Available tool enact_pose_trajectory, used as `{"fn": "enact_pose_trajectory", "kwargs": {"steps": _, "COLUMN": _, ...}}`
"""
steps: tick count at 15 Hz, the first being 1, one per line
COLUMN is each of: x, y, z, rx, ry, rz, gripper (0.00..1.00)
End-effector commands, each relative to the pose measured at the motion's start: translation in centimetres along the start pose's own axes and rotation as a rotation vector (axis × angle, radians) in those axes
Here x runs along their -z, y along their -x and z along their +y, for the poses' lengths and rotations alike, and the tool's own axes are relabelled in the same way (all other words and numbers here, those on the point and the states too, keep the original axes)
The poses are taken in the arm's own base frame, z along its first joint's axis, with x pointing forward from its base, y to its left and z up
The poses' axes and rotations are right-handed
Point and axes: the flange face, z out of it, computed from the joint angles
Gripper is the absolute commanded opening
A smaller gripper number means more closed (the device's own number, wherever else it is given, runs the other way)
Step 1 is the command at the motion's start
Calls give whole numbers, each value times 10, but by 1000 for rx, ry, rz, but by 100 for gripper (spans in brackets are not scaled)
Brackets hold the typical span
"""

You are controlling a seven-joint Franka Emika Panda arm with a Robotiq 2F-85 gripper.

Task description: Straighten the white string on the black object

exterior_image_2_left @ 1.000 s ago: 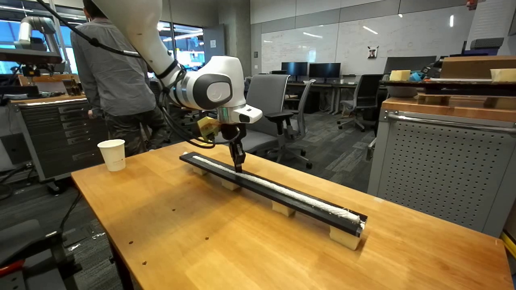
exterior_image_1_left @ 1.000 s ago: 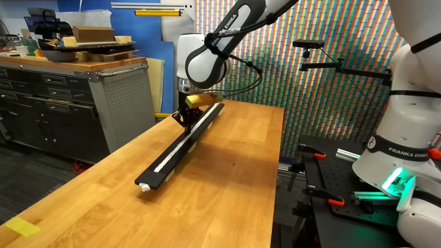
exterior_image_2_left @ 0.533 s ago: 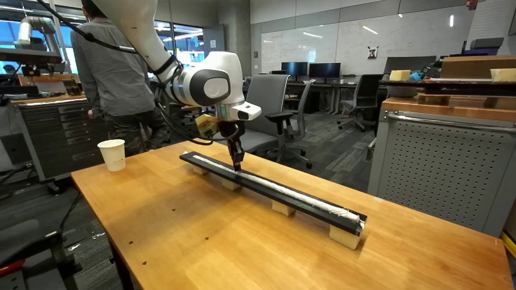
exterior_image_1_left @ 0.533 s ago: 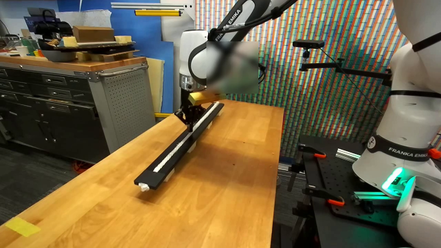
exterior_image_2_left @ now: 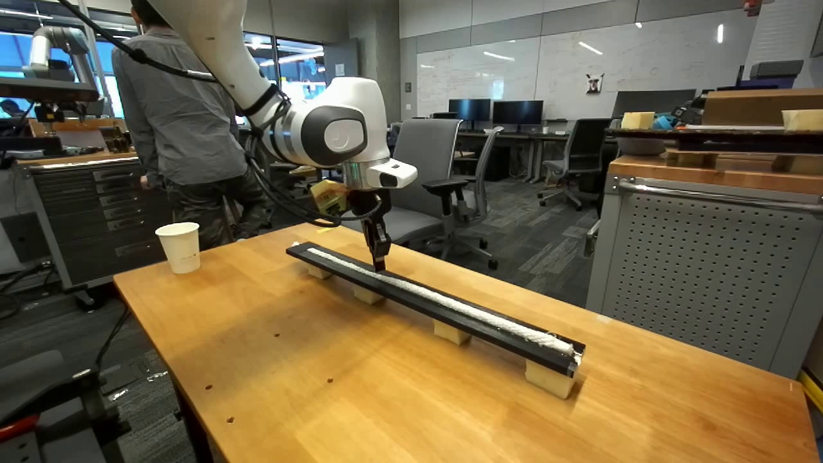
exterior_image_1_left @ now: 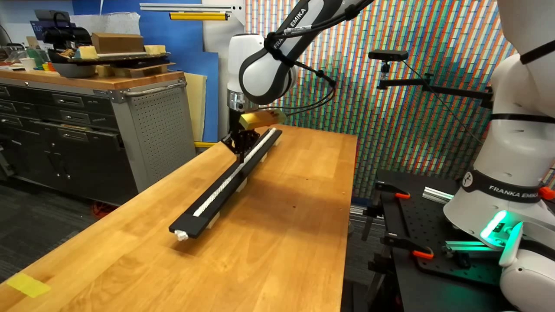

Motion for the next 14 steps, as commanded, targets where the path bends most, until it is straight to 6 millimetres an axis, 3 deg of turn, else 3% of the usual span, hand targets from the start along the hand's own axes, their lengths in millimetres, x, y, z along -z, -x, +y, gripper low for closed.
{"fn": "enact_pose_trajectory", "kwargs": {"steps": 1, "x": -3, "y": -5, "z": 7, "rx": 32, "ry": 22, "rz": 7, "gripper": 0}}
{"fn": "enact_pose_trajectory", "kwargs": {"steps": 14, "x": -22, "y": -22, "z": 21, "rx": 16, "ry": 55, "rz": 3, "gripper": 0}}
